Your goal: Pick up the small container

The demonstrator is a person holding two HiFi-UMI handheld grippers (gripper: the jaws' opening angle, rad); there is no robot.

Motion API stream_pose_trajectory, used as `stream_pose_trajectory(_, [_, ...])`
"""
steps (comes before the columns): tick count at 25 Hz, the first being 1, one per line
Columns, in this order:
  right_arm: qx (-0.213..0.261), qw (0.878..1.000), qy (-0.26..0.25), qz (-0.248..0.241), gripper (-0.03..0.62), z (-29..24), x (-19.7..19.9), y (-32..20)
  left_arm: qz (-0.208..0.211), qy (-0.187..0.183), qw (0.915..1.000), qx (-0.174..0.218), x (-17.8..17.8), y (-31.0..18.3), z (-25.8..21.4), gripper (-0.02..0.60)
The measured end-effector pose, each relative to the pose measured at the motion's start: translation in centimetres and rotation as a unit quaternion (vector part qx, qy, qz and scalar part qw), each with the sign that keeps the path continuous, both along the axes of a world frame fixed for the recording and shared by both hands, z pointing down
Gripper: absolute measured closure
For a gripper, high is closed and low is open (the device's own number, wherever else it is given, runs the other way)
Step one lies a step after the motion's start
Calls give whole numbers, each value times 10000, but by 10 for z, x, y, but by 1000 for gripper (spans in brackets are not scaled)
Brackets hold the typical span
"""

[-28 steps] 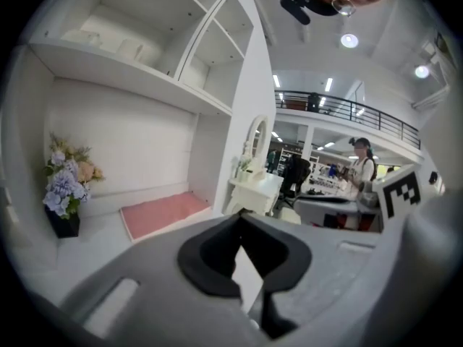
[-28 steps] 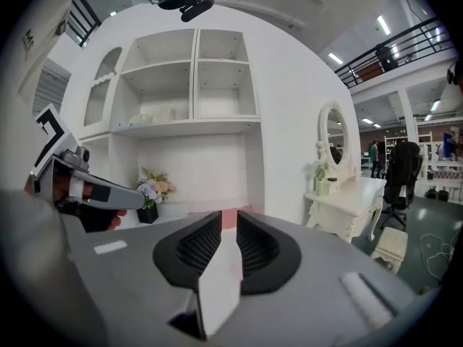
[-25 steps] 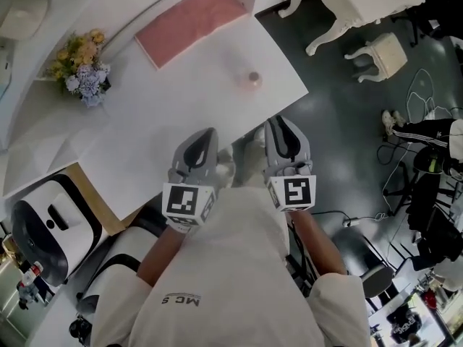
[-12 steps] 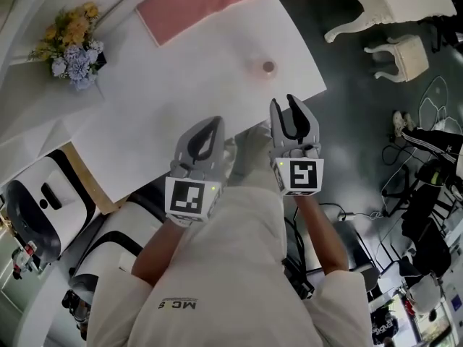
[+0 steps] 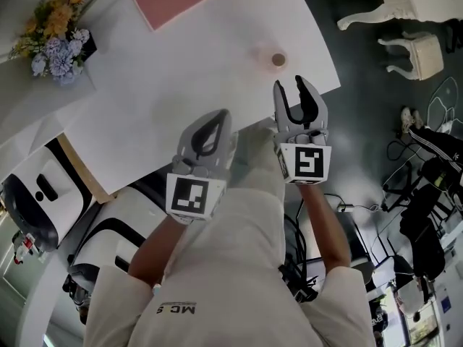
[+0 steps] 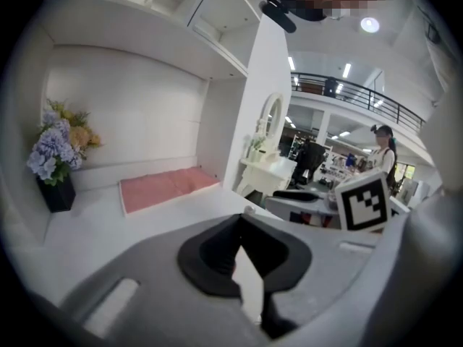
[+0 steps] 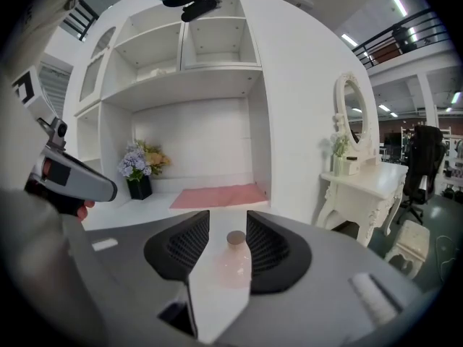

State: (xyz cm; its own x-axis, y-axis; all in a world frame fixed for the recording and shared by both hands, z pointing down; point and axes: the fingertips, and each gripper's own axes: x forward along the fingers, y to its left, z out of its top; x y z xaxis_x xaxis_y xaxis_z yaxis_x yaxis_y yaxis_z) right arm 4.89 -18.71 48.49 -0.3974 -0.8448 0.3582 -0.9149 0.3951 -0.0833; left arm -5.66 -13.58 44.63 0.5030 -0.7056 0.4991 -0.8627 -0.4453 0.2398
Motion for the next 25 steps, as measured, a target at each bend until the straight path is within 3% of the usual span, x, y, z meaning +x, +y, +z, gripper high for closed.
stream_pose_trajectory(6, [-64,9999,-87,-15,408,26,3,-16,-97,15,9998,-151,5,-10,24,581])
stream_pose_trajectory(25, [-127,9995,138,-253,411,96,-7,-45,-341,-178,9980,-500,-5,-11,84,581])
